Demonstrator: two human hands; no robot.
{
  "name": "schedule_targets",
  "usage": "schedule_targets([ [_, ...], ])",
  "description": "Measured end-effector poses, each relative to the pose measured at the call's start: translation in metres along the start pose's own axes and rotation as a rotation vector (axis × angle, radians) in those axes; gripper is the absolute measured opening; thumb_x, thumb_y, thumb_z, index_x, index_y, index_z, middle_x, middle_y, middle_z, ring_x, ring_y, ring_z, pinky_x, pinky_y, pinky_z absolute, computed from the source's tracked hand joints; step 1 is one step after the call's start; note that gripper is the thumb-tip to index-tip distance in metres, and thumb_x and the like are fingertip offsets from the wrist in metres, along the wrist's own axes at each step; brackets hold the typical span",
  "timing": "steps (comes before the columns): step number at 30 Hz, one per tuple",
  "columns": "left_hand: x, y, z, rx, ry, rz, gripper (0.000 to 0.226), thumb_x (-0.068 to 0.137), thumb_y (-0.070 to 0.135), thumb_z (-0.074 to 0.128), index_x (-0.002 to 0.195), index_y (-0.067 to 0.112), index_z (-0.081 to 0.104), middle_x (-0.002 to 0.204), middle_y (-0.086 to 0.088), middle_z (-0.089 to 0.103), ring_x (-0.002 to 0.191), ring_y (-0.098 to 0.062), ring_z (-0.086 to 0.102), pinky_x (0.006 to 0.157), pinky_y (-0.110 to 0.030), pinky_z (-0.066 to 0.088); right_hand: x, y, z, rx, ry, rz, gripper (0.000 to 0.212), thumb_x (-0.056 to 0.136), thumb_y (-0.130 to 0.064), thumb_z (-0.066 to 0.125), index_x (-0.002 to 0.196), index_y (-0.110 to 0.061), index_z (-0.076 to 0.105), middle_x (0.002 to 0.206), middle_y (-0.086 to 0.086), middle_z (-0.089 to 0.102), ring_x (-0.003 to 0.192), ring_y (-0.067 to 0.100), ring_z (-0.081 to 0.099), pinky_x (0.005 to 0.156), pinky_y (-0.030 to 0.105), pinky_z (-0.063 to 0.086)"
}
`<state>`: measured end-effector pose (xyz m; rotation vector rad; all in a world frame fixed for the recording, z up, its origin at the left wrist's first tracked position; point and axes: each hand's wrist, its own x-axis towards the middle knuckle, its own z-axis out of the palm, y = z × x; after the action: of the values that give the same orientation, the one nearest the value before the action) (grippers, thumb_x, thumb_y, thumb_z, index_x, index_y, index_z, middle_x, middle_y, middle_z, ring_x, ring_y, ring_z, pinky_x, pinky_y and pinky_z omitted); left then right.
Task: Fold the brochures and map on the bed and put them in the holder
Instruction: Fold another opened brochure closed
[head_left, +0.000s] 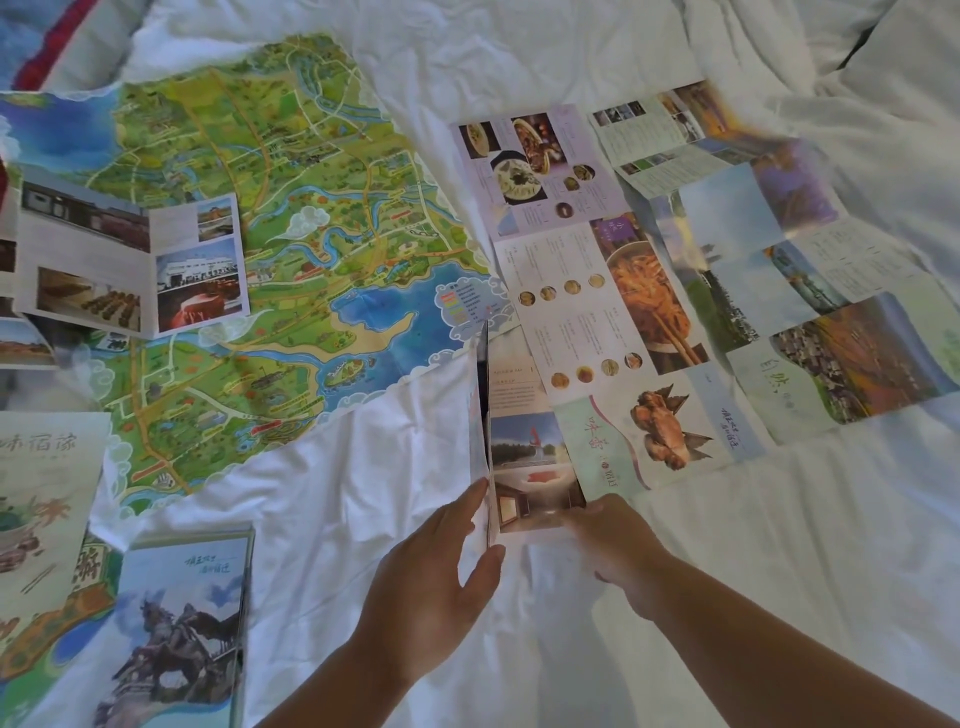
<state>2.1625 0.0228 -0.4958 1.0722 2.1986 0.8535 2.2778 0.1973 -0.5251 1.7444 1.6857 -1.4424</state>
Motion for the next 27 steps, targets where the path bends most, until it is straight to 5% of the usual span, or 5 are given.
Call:
schedule_targets([
  [5,0.000,0.003,-0.003,0.081,0.017,-0.026,0.053,0.092,0.039,0.058,0.143,0.039,0.042,0.129,0.023,0.058,0.106,0.006,0.060,0.083,-0.028,0.055,-0.002,-0.002,0.000,0.124,0.090,-0.014,0.042,0.092,-0.028,0.056,0.131,-0.017,0.045,0.127,0.004,0.050,0.101,0.022,0.054,0.065,0.028,0.040],
  [11,-0.002,0.005,-0.007,0.107,0.124,-0.029,0.022,0.090,0.033,0.061,0.109,0.026,0.071,0.099,0.018,0.071,0.078,-0.009,0.069,0.071,-0.033,0.058,0.000,0.007,-0.004,0.190,0.098,-0.034,0.015,0.091,-0.026,0.056,0.083,-0.014,0.056,0.091,0.006,0.059,0.064,0.012,0.051,0.057,0.027,0.044],
  [15,-0.005,0.004,-0.014,0.185,0.214,0.039,0.019,0.084,0.029,0.057,0.093,0.022,0.071,0.079,0.017,0.066,0.058,-0.009,0.062,0.055,-0.030,0.056,-0.010,0.009,-0.002,0.268,0.105,-0.013,0.023,0.091,-0.029,0.057,0.111,-0.019,0.055,0.099,-0.009,0.054,0.093,0.017,0.056,0.090,0.042,0.054],
  [20,-0.011,-0.005,-0.024,0.270,0.286,0.092,0.014,0.084,0.028,0.053,0.084,0.022,0.066,0.082,0.016,0.068,0.060,-0.008,0.060,0.049,-0.026,0.052,-0.028,0.006,0.005,0.230,0.033,-0.054,0.036,0.090,-0.028,0.057,0.121,-0.010,0.058,0.093,-0.003,0.057,0.078,0.013,0.056,0.073,0.034,0.052],
  [27,-0.030,-0.020,-0.040,0.318,0.336,0.133,0.024,0.083,0.031,0.049,0.085,0.017,0.069,0.091,0.015,0.071,0.068,-0.003,0.063,0.045,-0.028,0.052,-0.056,-0.007,0.026,0.316,-0.171,-0.173,0.028,0.090,-0.037,0.061,0.115,-0.025,0.063,0.107,-0.006,0.064,0.098,0.012,0.062,0.088,0.035,0.051],
])
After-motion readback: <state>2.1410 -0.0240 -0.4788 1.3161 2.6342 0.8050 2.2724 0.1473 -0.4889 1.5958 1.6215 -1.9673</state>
